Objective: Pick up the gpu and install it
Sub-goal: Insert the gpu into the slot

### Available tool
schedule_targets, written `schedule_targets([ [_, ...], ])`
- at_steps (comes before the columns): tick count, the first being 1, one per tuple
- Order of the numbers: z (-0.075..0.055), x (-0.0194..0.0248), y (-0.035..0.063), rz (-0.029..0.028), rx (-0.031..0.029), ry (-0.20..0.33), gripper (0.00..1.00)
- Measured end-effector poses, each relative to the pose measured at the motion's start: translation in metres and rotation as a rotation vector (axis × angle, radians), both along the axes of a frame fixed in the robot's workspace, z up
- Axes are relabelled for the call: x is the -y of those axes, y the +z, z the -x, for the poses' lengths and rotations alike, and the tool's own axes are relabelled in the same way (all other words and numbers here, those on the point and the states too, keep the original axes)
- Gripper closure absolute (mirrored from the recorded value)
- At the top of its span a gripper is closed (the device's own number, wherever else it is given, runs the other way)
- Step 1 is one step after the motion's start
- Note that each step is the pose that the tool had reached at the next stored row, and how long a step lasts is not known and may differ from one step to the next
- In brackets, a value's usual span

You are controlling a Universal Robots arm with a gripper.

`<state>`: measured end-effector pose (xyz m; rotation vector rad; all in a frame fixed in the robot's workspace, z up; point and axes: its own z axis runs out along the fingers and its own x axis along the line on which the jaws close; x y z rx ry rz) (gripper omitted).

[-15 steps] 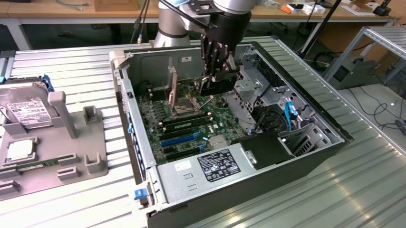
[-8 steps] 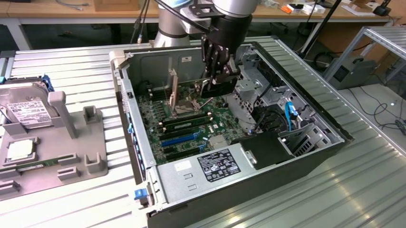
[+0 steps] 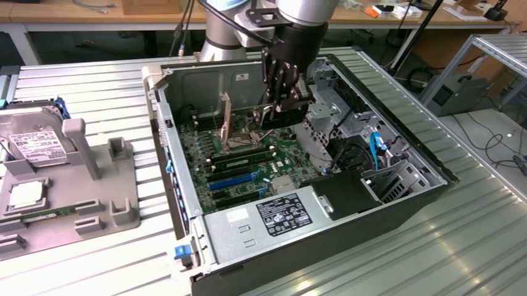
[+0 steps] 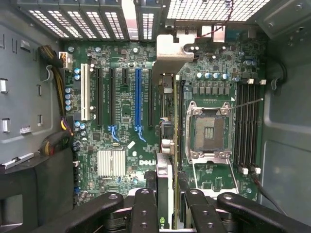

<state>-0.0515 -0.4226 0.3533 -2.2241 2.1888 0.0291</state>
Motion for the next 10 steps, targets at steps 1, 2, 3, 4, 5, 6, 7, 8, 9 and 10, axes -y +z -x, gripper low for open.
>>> schedule_targets([
  [1,0.0,0.0001,-0.0001,0.0001,0.0,0.0,0.73],
  [2,0.0,0.0002,-0.0004,-0.0001,0.0,0.0,0.73],
  [3,0.0,0.0003,-0.0006,-0.0001,0.0001,0.0,0.73],
  [4,0.0,0.0004,-0.0007,0.0,0.0001,0.0,0.73],
  [5,0.0,0.0004,-0.0008,0.0,0.0,0.0,0.73],
  [6,0.0,0.0005,-0.001,-0.0001,0.0,0.0,0.73],
  [7,0.0,0.0006,-0.0013,-0.0001,0.0001,0.0,0.73],
  [8,0.0,0.0008,-0.0016,-0.0002,0.0001,0.0,0.73],
  [9,0.0,0.0008,-0.0017,-0.0001,0.0001,0.0,0.73],
  [10,0.0,0.0009,-0.0019,-0.0001,0.0001,0.0,0.73],
])
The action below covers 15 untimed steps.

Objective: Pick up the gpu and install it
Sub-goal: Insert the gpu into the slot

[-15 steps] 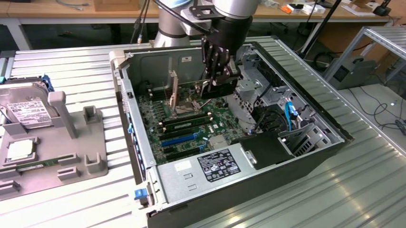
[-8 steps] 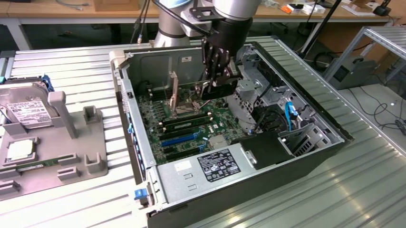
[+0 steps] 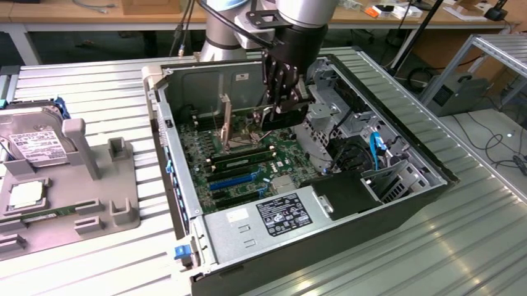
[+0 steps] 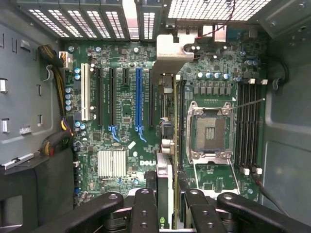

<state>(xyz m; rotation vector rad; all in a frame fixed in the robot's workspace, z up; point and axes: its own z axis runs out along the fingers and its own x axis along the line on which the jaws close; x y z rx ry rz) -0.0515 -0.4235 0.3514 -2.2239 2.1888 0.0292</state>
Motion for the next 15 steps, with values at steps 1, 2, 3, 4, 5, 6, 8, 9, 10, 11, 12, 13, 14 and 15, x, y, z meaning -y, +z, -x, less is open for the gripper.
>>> schedule_targets([
  [1,0.0001,0.0002,-0.0003,-0.0001,0.0001,0.0,0.73],
  [2,0.0004,0.0004,-0.0006,-0.0002,0.0001,0.0,0.73],
  [3,0.0007,0.0006,-0.0007,-0.0002,0.0001,0.0,0.73],
  [4,0.0012,0.0009,-0.0008,-0.0001,0.0,0.0,0.73],
  [5,0.0015,0.0011,-0.0009,-0.0001,0.0,0.0,0.73],
  [6,0.0017,0.0015,-0.0012,0.0,0.0,0.0,0.73],
  [8,0.002,0.002,-0.0021,0.0001,0.0,0.0,0.73],
  [9,0.002,0.0021,-0.0025,0.0,0.0,0.0,0.73],
  [10,0.0021,0.0023,-0.0028,0.0,0.0,0.0,0.73],
  [11,0.0021,0.0023,-0.003,0.0,0.0,0.0,0.73],
  [12,0.0021,0.0024,-0.0032,0.0001,-0.0001,0.0,0.73],
  [13,0.0021,0.0025,-0.0035,0.0,0.0,0.0,0.73],
  [14,0.0022,0.0027,-0.0039,0.0,0.0,0.0,0.73],
  [15,0.0022,0.0028,-0.0045,0.0,0.0,0.0,0.73],
])
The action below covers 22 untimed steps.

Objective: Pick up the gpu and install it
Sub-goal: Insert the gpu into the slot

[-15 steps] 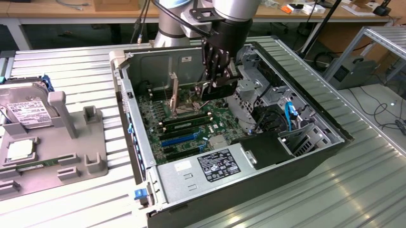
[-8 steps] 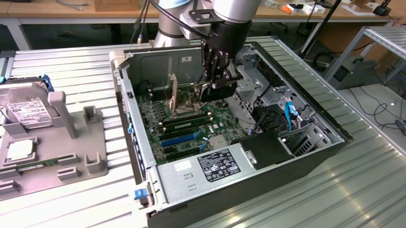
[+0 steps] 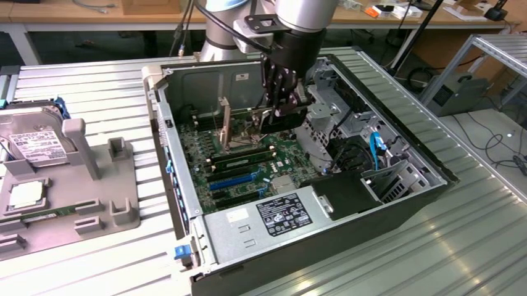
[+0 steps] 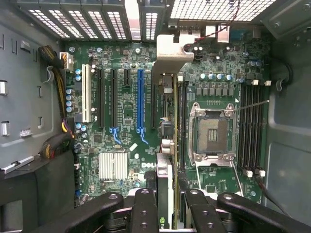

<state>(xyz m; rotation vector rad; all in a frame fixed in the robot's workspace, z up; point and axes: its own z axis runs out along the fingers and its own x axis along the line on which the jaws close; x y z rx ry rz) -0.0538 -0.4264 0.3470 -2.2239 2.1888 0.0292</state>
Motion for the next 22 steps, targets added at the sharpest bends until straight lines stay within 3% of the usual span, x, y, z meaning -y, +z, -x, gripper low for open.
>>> schedule_targets([
  [22,0.0004,0.004,-0.0095,0.0001,-0.0001,0.0,0.73],
])
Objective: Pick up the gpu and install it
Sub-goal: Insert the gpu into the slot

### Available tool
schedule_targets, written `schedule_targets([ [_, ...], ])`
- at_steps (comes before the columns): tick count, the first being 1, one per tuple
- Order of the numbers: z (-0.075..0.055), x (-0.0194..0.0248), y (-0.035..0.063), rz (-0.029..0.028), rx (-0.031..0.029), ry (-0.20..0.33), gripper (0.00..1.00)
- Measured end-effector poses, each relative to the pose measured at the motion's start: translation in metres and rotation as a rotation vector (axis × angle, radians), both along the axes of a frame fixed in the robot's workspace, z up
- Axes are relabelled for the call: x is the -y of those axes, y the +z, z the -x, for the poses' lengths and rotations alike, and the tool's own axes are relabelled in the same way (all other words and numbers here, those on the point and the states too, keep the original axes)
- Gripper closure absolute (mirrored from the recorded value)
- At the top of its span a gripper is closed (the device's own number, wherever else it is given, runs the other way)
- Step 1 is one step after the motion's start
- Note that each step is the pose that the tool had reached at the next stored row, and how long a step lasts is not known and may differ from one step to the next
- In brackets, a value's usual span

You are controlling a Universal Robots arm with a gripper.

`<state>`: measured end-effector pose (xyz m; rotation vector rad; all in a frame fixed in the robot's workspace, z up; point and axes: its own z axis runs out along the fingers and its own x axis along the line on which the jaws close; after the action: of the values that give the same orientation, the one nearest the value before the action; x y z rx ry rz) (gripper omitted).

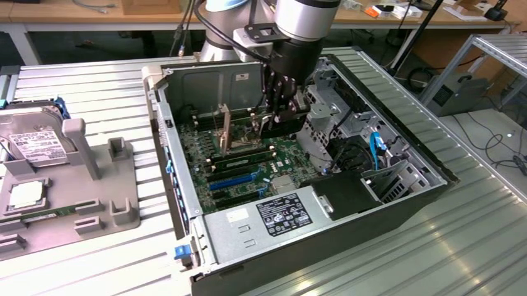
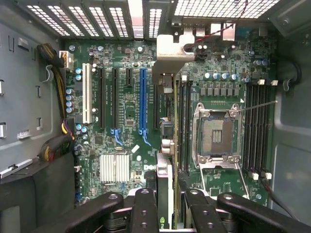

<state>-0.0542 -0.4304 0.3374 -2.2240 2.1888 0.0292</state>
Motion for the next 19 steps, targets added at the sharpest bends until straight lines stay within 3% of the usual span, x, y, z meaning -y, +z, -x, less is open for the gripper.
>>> schedule_targets([
  [19,0.0001,0.003,-0.0075,0.0,0.0001,0.0,0.73],
])
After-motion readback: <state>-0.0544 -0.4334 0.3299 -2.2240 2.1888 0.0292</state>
